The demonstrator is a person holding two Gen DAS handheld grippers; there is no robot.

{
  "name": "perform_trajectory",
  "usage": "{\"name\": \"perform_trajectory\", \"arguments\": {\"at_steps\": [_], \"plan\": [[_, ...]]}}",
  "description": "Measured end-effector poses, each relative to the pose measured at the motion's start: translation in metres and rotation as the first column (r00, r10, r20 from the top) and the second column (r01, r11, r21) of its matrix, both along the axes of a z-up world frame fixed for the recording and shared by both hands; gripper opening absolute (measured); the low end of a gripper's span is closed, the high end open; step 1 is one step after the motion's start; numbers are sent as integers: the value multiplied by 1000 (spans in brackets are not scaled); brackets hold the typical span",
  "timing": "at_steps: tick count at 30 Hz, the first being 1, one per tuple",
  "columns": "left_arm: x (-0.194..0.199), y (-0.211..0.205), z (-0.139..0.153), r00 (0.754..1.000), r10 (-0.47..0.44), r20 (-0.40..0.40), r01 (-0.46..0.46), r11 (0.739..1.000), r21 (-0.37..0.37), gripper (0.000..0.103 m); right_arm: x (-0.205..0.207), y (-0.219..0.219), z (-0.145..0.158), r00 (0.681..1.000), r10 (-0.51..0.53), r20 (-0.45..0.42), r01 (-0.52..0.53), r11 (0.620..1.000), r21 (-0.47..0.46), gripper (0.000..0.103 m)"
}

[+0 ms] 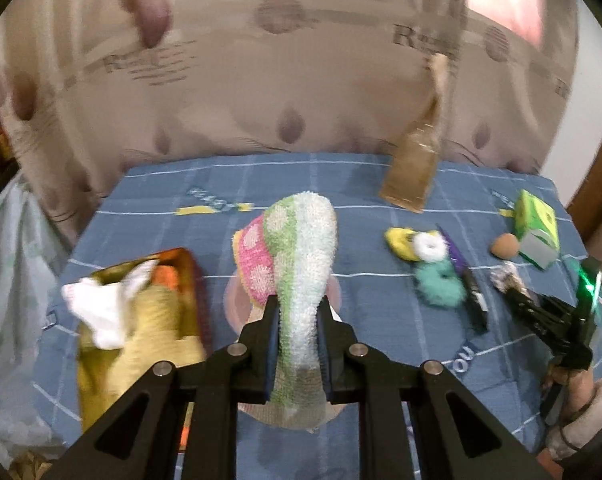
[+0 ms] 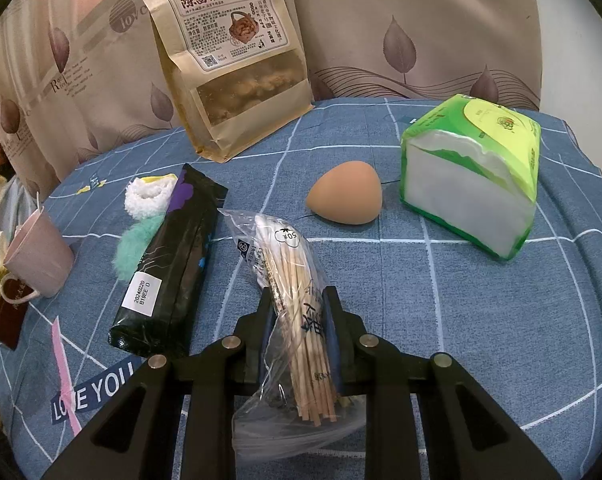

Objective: Organize soft objects
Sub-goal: 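Carry the striped towel into the gold tray and open the left tool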

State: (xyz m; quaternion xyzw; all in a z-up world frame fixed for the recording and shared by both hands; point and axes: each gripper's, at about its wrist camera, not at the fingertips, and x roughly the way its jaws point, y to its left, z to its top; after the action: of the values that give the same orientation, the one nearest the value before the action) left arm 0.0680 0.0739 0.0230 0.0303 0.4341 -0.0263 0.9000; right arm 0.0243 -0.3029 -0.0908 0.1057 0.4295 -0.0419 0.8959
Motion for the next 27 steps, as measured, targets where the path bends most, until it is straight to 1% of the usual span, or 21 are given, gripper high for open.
{"name": "perform_trajectory", "arguments": {"at_steps": [3, 7, 11, 14, 19, 23, 27], "plan": [[-4, 27, 5, 998, 57, 6, -57, 998, 19, 17, 0, 0, 0, 1000, 0, 0, 0, 1000, 0, 21], [-12, 65, 11, 990, 141, 13, -141, 989, 42, 17, 0, 0, 0, 1000, 0, 0, 0, 1000, 0, 21], [-21, 102, 14, 975, 222, 18, -223, 971, 85, 17, 0, 0, 0, 1000, 1, -1, -1, 1000, 1, 21], [-27, 125, 12, 962, 274, 11, -274, 955, 114, 17, 0, 0, 0, 1000, 1, -1, -1, 1000, 1, 22], [-36, 155, -4, 938, 346, -31, -338, 930, 141, 17, 0, 0, 0, 1000, 1, -1, -1, 1000, 1, 22], [-40, 167, -24, 926, 370, -77, -356, 923, 148, 17, 0, 0, 0, 1000, 2, -3, -2, 1000, -2, 22], [-38, 173, -47, 916, 380, -125, -361, 920, 149, 17, 0, 0, -1, 1000, 3, -4, -3, 1000, -4, 22]]}}
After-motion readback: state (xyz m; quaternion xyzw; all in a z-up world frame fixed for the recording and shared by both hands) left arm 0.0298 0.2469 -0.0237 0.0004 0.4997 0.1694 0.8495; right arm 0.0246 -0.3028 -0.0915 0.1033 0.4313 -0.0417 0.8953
